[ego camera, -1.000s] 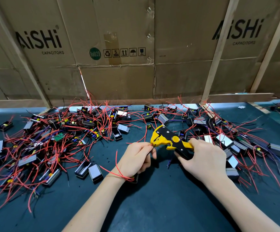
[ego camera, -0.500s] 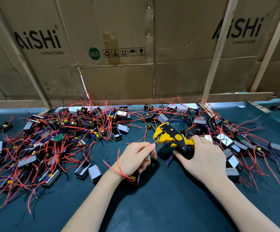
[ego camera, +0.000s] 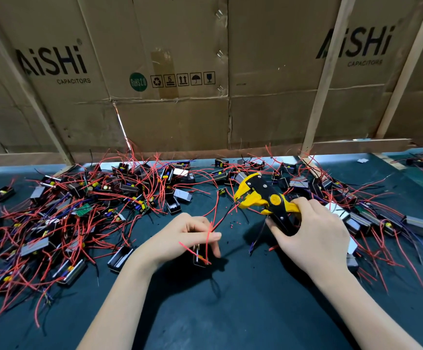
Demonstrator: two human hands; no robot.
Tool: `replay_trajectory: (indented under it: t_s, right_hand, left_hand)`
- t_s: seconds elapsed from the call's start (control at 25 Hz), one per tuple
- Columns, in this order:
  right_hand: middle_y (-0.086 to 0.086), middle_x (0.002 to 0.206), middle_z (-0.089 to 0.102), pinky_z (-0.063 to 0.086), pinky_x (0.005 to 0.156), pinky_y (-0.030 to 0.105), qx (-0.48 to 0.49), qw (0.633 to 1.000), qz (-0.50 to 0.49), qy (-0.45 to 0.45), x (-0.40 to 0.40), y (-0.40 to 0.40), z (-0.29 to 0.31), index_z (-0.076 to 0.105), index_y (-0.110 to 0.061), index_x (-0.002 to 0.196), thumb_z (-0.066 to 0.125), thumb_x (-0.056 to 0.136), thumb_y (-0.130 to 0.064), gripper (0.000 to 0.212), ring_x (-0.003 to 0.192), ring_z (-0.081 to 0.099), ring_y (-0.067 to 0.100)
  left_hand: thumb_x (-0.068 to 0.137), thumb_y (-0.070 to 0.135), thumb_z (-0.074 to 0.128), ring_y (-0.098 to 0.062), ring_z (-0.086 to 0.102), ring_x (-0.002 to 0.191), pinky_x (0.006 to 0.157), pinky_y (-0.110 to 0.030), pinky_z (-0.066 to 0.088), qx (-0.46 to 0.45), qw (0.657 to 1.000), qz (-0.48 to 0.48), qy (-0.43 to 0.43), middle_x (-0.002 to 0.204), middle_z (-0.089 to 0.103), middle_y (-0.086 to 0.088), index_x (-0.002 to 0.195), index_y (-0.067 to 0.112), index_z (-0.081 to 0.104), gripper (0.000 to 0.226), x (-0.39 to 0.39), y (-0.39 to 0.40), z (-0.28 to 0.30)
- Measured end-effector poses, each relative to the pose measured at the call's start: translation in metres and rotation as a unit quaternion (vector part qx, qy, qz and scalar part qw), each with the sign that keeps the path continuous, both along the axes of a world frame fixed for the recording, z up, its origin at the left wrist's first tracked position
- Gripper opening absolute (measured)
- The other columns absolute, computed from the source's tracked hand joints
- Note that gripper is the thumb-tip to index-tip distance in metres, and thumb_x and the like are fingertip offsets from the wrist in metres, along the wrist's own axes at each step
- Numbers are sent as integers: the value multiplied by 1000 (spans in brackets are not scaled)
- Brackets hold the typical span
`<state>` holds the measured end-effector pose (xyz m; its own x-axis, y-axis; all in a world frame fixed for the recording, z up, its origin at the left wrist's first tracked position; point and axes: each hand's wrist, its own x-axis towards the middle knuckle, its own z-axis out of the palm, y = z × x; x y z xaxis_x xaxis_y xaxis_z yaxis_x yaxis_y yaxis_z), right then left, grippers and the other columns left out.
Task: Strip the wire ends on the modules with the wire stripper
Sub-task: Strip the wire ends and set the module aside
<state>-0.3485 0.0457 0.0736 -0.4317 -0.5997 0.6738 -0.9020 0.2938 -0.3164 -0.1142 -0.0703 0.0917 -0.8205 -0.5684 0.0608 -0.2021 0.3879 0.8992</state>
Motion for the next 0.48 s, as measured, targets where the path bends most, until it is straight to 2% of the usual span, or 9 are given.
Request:
replay_trajectory:
  t_s: [0.12,0.24,0.36,0.4,0.48]
  right_hand:
    - [-4,66,57,35,52,27,13,1000,2,-9,3,1,3,60,-21,77,76,69,-55,39,62,59,30]
    - [-5,60,59,26,50,25,51,999,-8,7,7,2,4,59,-24,68,76,66,-59,39,59,60,30]
    - [-5,60,61,24,51,25,77,997,-17,21,9,2,5,62,-25,69,76,65,-62,40,58,61,29]
    - [-5,59,60,23,50,24,80,996,-17,26,10,2,6,61,-25,69,76,64,-62,40,56,61,29]
    - [-5,58,58,23,49,23,81,996,-11,35,13,2,7,59,-24,66,79,61,-61,42,53,60,28]
  left_hand:
    - [85,34,67,-3,51,68,69,-11,37,0,1000,5,-3,67,50,15,74,11,80,29,1,0,2]
    - [86,32,67,-7,51,70,72,-14,41,18,999,-34,-12,69,51,11,75,10,80,28,4,1,7]
    - [87,30,67,-13,52,73,72,-17,43,45,996,-73,-31,77,51,-12,74,10,80,27,8,1,12]
    - [88,26,66,-13,52,73,72,-17,43,63,993,-95,-36,77,51,-13,75,7,79,27,10,1,13]
    - [91,17,62,-11,52,72,71,-17,42,96,983,-151,-42,77,55,-1,78,2,77,25,12,2,15]
